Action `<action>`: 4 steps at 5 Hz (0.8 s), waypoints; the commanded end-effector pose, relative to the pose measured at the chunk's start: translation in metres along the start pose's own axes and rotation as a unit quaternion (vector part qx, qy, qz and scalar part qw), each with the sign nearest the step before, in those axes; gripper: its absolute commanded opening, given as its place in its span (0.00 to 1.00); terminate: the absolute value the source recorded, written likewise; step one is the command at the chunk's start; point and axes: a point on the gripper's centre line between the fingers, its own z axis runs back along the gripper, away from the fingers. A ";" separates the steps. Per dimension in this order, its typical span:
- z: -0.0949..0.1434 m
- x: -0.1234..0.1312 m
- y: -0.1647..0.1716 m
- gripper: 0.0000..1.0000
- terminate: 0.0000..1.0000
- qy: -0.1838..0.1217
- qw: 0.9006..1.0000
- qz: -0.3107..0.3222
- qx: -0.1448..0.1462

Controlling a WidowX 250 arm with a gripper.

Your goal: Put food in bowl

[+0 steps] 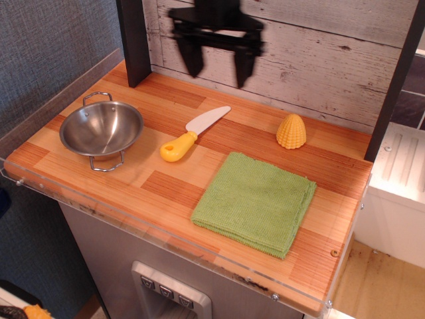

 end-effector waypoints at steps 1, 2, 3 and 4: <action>-0.021 0.044 -0.038 1.00 0.00 -0.006 1.000 -0.016 0.002; -0.042 0.051 -0.045 1.00 0.00 0.015 1.000 -0.018 0.011; -0.055 0.048 -0.051 1.00 0.00 0.028 0.999 -0.028 0.012; -0.072 0.043 -0.053 1.00 0.00 0.044 0.998 -0.032 0.014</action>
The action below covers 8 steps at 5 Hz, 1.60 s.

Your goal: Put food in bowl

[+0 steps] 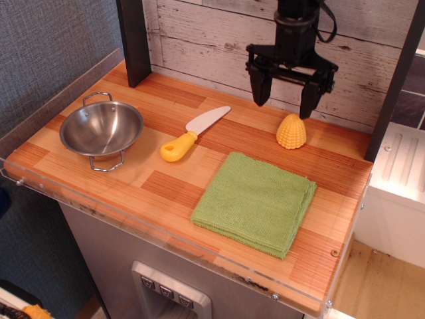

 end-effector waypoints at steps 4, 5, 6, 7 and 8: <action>-0.001 0.009 -0.022 0.00 0.00 -0.031 0.999 -0.026 -0.011; 0.043 0.005 -0.017 0.00 0.00 -0.078 0.996 -0.019 -0.028; 0.068 -0.011 0.010 0.00 0.00 -0.096 0.995 0.018 -0.023; 0.069 -0.048 0.055 0.00 0.00 -0.068 0.995 0.079 -0.002; 0.068 -0.089 0.098 0.00 0.00 -0.054 0.989 0.139 0.010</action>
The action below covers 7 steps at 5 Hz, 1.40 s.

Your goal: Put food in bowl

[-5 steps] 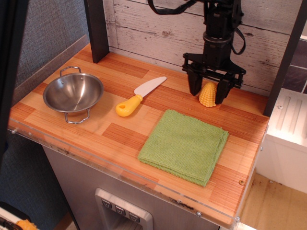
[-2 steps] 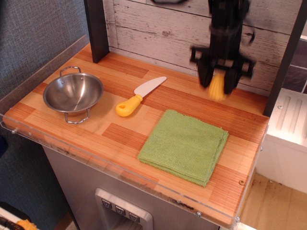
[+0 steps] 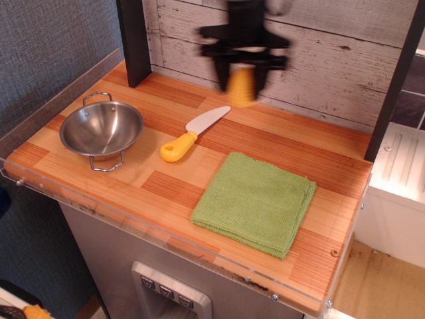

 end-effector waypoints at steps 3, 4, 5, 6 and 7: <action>0.019 -0.066 0.118 0.00 0.00 -0.020 0.993 0.099 0.059; 0.013 -0.065 0.122 0.00 0.00 -0.014 0.993 0.100 0.067; 0.008 -0.062 0.123 1.00 0.00 -0.012 0.992 0.095 0.078; 0.005 -0.061 0.121 1.00 0.00 -0.005 0.993 0.089 0.075; 0.005 -0.060 0.118 1.00 0.00 -0.002 0.994 0.084 0.074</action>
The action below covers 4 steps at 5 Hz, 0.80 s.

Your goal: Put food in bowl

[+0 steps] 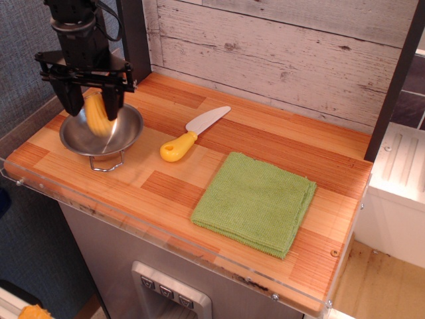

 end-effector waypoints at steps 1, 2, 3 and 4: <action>0.020 0.000 -0.011 1.00 0.00 -0.020 1.000 -0.016 0.001; 0.038 -0.003 -0.026 1.00 0.00 -0.033 0.999 -0.023 -0.032; 0.052 -0.006 -0.052 1.00 0.00 -0.036 0.995 -0.056 -0.070; 0.053 -0.008 -0.071 1.00 0.00 -0.035 0.992 -0.096 -0.072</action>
